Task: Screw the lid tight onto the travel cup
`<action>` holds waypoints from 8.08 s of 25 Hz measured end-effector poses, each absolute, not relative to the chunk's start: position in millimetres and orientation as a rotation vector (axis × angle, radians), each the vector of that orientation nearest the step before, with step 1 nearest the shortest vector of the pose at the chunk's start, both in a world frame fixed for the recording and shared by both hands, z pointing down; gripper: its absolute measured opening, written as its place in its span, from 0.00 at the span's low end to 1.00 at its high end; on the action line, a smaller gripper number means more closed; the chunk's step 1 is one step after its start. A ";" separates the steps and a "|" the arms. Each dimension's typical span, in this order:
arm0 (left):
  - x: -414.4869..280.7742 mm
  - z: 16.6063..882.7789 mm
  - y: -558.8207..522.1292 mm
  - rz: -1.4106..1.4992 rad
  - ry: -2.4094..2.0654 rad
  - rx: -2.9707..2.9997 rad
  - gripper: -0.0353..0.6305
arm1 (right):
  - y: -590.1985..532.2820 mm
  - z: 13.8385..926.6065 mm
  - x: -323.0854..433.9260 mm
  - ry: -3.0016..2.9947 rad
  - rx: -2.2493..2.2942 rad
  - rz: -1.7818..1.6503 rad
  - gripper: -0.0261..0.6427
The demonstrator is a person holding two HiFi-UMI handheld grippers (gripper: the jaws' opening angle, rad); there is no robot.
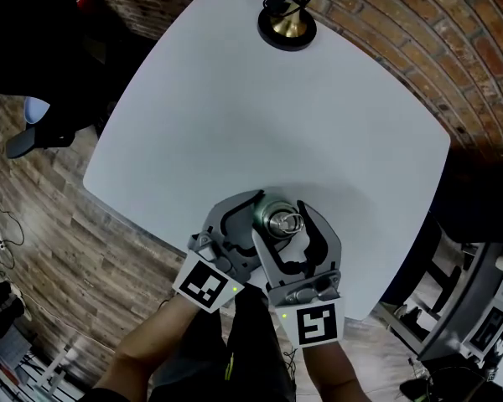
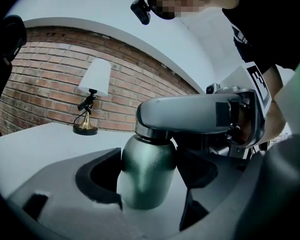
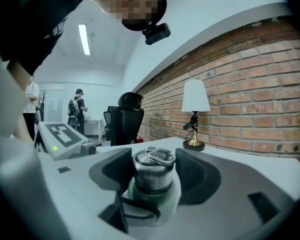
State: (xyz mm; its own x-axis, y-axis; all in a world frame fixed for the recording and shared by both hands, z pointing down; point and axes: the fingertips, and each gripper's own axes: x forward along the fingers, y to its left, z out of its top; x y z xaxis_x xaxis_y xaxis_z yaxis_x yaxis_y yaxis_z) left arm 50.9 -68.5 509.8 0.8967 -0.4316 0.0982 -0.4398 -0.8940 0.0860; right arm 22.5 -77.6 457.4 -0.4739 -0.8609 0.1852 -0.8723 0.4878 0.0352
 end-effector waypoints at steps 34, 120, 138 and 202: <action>51.4 514.3 -66.9 0.130 -0.694 2.937 0.57 | -74.6 458.1 17.7 -2.661 1.209 0.109 0.44; 54.1 515.6 -64.9 0.130 -0.705 2.951 0.57 | -54.0 470.0 21.8 -2.604 1.162 0.035 0.49; 42.9 522.7 -44.1 0.347 -0.636 2.848 0.64 | -13.4 432.3 70.2 -2.387 1.192 -0.027 0.49; -81.1 204.0 -37.1 -0.016 -1.232 2.964 0.09 | 50.9 209.2 269.1 -2.189 2.120 -0.079 0.06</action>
State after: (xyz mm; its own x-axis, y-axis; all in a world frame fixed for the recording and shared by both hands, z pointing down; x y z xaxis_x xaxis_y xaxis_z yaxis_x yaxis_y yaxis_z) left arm -81.1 -37.1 204.0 0.7058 -0.7075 -0.0355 -0.7082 -0.7035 -0.0587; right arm 269.1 50.9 209.2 -0.0303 -0.9991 0.0305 -0.9942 0.0333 0.1018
